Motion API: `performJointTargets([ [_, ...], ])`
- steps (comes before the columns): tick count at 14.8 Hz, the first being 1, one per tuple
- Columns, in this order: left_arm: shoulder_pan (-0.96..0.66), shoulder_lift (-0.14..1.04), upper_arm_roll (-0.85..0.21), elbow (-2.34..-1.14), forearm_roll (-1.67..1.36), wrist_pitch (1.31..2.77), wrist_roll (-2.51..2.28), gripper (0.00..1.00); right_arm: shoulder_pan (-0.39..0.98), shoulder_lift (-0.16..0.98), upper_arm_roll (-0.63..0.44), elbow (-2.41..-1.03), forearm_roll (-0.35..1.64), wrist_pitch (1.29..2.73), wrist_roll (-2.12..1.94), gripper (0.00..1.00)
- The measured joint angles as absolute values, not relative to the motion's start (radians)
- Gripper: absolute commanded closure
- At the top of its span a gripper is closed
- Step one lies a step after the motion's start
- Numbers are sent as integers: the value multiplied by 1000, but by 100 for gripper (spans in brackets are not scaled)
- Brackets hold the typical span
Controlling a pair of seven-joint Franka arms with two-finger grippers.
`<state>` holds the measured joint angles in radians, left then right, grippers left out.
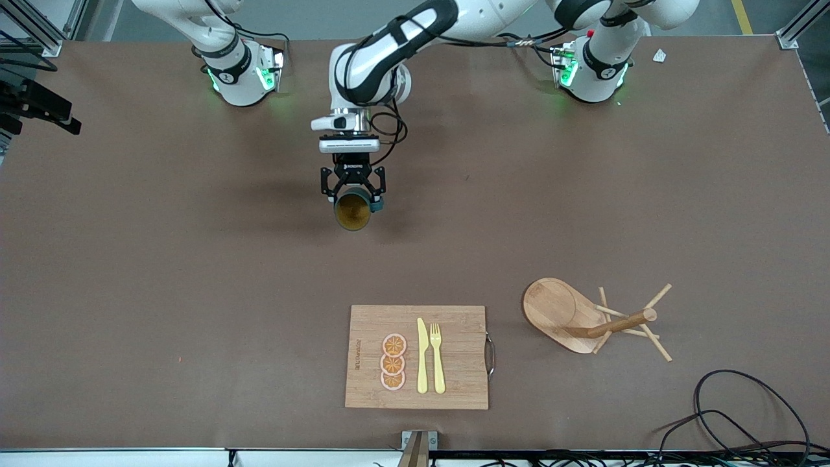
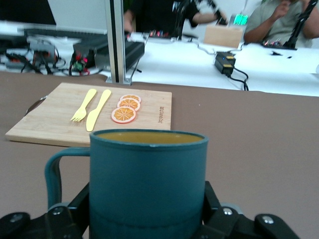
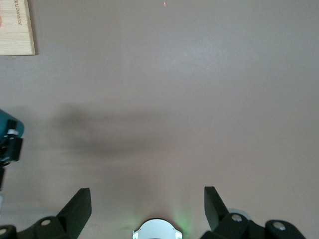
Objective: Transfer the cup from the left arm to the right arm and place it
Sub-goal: 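Carry the teal mug with the left gripper toward the table middle, then lower the mug onto the table and open the left gripper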
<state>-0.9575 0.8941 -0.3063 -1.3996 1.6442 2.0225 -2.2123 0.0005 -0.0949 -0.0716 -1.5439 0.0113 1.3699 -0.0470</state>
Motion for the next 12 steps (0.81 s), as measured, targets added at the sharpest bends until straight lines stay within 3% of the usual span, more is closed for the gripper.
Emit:
performJointTargets([
  [4, -971, 1046, -302, -1414, 1825, 1900, -2368, 70, 0, -96, -72, -1539, 11, 1370, -48, 0],
  [6, -994, 1062, -299, -1413, 1844, 1852, -2399, 67, 0, -95, -72, -1538, 11, 1370, -47, 0],
  [9, -1011, 1071, -299, -1413, 1841, 1827, -2423, 48, -1, -90, -76, -1540, 11, 1370, -47, 0],
  [10, -1015, 1071, -299, -1412, 1830, 1826, -2427, 16, -1, -84, -76, -1541, 11, 1370, -47, 0],
  [11, -1021, 1071, -299, -1410, 1812, 1826, -2427, 1, -1, -75, -76, -1541, 11, 1372, -47, 0],
  [12, -1027, 1071, -299, -1408, 1795, 1823, -2427, 0, -1, -58, -77, -1543, 11, 1374, -47, 0],
])
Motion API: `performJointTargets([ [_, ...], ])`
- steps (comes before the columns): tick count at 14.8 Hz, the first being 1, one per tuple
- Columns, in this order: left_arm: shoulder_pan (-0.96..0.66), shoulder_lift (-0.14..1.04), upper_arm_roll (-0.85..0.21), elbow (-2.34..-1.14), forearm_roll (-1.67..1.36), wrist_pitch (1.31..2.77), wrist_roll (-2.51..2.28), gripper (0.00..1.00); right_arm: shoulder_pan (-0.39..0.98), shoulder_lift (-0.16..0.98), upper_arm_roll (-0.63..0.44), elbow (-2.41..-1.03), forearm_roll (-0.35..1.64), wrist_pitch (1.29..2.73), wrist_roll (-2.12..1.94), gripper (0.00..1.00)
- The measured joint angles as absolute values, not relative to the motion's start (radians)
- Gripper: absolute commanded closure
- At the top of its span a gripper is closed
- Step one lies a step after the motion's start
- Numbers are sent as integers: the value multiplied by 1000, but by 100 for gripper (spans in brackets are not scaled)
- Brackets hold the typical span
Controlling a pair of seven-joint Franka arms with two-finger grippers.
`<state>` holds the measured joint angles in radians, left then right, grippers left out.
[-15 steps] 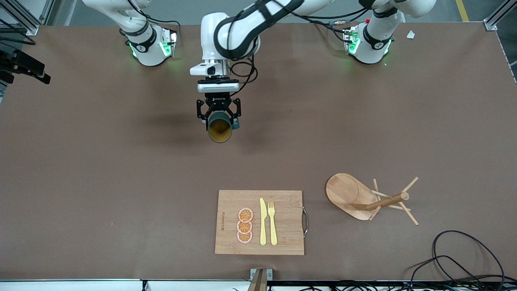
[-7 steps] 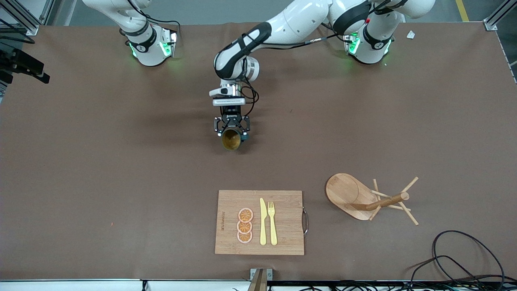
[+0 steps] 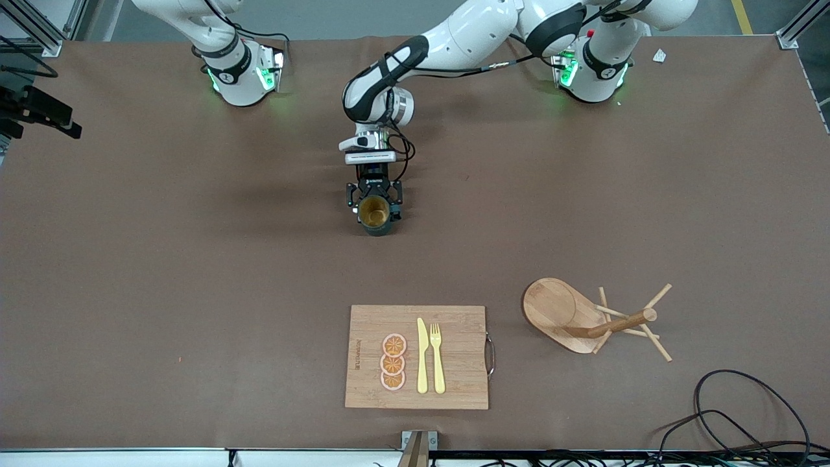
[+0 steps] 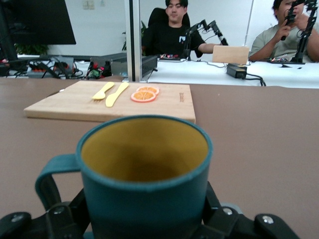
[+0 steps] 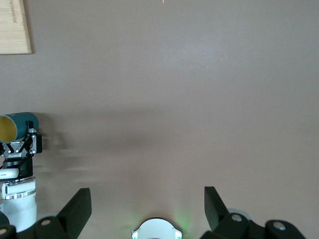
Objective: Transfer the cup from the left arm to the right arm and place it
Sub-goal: 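Lower the mug onto the table and open the left gripper, then raise the left gripper away while the right gripper reaches the mug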
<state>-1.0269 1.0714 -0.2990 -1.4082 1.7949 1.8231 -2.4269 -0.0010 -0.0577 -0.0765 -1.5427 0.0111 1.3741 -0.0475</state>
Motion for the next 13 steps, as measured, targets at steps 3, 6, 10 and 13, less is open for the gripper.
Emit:
performJointTargets([
  [3, -1034, 1074, -306, -1403, 1688, 1828, -2386, 0, -2, 28, -77, -1547, 11, 1393, -47, 0],
  [6, -1034, 1046, -328, -1365, 1480, 1828, -2324, 0, -3, 124, -77, -1546, 10, 1456, -48, 0],
  [10, -1020, 904, -340, -1339, 1114, 1828, -2216, 0, -2, 177, -76, -1542, 10, 1518, -48, 0],
  [13, -967, 782, -340, -1335, 859, 1828, -2054, 0, 0, 199, -74, -1541, 14, 1546, -20, 0],
])
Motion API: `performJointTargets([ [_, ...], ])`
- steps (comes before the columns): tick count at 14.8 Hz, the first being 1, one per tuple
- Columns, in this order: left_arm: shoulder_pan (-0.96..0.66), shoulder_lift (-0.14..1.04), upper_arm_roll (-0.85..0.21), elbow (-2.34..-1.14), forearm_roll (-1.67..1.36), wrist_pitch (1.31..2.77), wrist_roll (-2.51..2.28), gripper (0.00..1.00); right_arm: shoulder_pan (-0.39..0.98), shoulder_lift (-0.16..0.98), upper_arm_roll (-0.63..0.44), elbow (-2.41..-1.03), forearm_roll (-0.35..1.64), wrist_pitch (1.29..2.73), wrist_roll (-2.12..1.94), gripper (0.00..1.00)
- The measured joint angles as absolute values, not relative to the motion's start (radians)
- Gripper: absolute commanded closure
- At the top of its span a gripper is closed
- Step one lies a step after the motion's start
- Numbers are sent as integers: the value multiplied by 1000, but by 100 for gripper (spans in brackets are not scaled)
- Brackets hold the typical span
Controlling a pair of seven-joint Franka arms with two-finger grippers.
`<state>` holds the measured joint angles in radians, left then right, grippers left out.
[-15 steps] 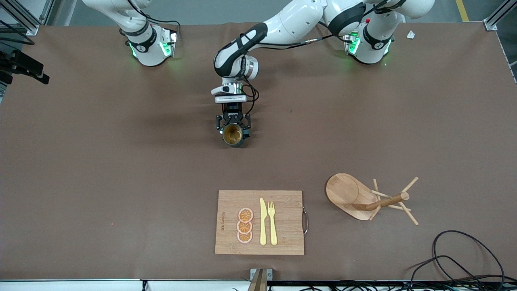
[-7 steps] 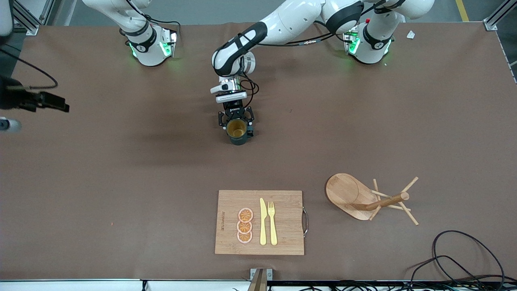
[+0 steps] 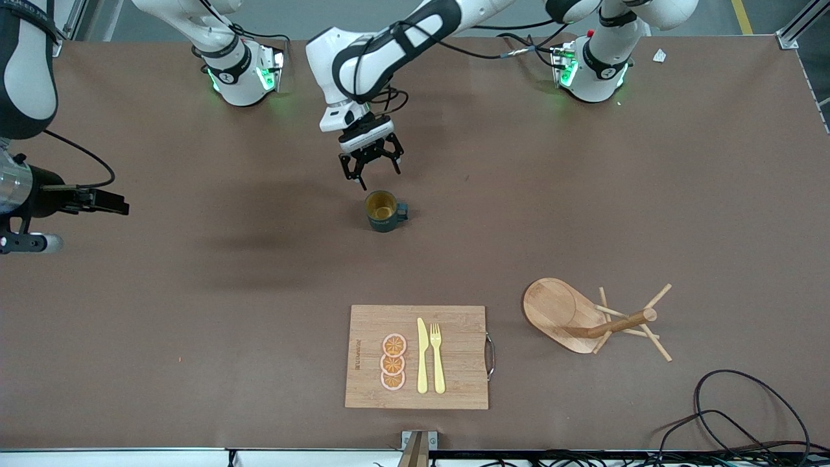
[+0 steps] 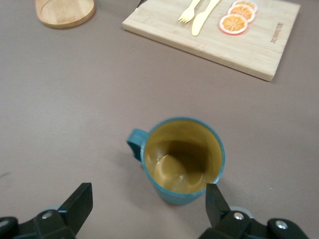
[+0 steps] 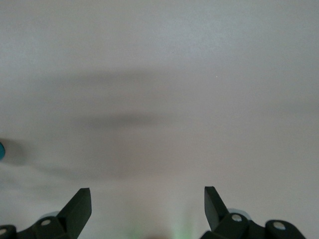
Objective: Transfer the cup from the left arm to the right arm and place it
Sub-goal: 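Raise the left gripper away while the right gripper reaches the mug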
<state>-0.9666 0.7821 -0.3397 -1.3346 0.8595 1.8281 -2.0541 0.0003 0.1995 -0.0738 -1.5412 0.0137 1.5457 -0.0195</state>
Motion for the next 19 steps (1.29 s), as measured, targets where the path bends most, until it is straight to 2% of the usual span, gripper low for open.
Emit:
performJointTargets([
  [4, -819, 639, -337, -1335, 678, 1828, -1704, 0, 38, 231, -66, -1559, 23, 1609, 228, 0],
  [8, -583, 527, -336, -1335, 531, 1828, -1263, 0, 124, 234, -60, -1626, 46, 1636, 639, 0],
  [14, -276, 431, -338, -1337, 379, 1821, -784, 0, 328, 232, -53, -1665, 61, 1653, 1206, 0],
  [19, -89, 335, -338, -1337, 239, 1726, -503, 0, 497, 230, -52, -1725, 97, 1734, 1593, 0],
])
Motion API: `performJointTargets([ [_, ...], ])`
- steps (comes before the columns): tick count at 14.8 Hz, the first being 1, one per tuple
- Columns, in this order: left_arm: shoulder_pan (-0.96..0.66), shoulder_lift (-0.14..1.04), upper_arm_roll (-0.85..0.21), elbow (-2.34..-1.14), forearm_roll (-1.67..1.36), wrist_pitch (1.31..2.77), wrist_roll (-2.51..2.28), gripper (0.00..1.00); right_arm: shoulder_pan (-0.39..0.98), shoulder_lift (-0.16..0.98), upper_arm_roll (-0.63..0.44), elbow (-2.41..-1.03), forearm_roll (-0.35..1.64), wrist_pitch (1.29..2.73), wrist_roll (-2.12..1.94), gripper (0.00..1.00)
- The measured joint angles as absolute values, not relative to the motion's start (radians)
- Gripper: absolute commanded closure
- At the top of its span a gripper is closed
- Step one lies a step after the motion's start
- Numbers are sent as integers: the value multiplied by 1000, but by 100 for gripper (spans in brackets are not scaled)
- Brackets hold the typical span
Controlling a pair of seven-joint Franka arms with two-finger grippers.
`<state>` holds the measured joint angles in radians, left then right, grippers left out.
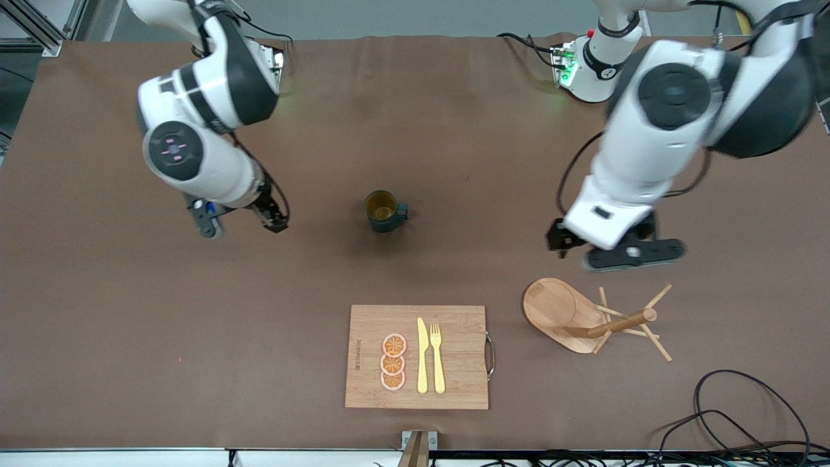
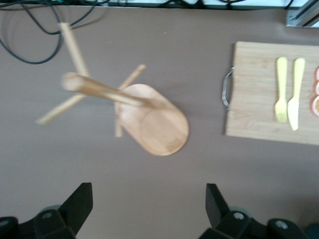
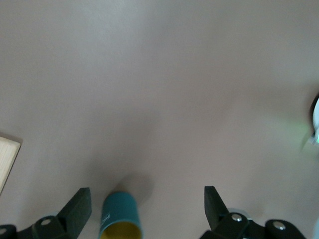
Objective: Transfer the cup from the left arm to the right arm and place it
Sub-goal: 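Raise the left gripper away while the right gripper reaches the mug, then grasp the teal mug rim with the right gripper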
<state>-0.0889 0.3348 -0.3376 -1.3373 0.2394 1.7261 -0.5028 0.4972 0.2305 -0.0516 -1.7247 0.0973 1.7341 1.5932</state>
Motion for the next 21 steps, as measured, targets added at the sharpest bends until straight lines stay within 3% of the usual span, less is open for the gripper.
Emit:
performJointTargets([
  [4, 46, 254, -337, -1338, 194, 1633, -387, 0, 650, 230, -50, -1803, 98, 1872, 1946, 0],
  [10, 147, 234, -327, -1343, 72, 1607, -271, 0, 786, 287, -51, -1850, 104, 1993, 2194, 0],
  [15, 39, 154, -122, -1385, -32, 1583, -160, 0, 827, 360, -52, -1890, 106, 2172, 2305, 0],
  [18, -43, 108, -57, -1408, -34, 1579, -145, 0, 831, 365, -53, -1925, 106, 2218, 2333, 1],
  [19, -53, 101, -56, -1412, -34, 1569, -145, 0, 832, 365, -53, -1929, 106, 2221, 2338, 3],
  [21, -59, 97, -56, -1416, -34, 1548, -145, 0, 834, 367, -53, -1941, 106, 2222, 2345, 20],
])
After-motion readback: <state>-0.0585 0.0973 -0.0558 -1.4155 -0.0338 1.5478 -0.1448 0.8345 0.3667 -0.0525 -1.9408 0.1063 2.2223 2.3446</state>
